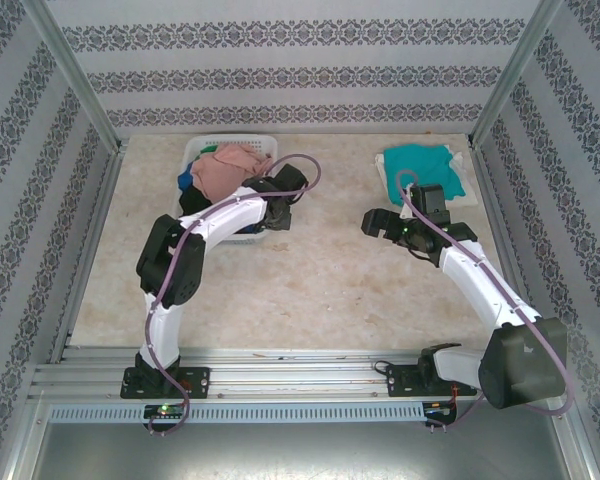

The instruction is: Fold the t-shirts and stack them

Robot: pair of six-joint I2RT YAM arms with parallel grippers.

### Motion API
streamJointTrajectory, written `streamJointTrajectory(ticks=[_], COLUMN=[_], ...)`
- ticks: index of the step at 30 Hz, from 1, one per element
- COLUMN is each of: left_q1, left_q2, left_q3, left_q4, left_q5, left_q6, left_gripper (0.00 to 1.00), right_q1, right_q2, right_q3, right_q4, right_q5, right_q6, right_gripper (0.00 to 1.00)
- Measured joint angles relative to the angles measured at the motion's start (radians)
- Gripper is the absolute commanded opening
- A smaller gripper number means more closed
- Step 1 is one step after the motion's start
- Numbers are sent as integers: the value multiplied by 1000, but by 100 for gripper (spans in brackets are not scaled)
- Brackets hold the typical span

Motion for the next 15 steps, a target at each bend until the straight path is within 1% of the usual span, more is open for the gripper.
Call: streamJointTrajectory(ticks=[4, 7, 10, 15], left_q1=[67, 155, 256, 377], left_q2=[-34, -63, -74, -68], left_q3=[-45, -79, -96, -91], left_q4=[10, 39, 76, 103], left_q5=[5, 21, 23, -1], left_q6=[104, 197, 300, 423], left_gripper=[3, 1, 0, 0], right_q1=[-6, -6, -11, -13], right_q2=[0, 0, 0, 0], right_q3=[-7, -8, -8, -8], right_q4=[9, 12, 17, 21], right_q5=[-3, -3, -3, -2], right_q6=[0, 0, 0, 1], right_gripper=[98, 98, 98, 98])
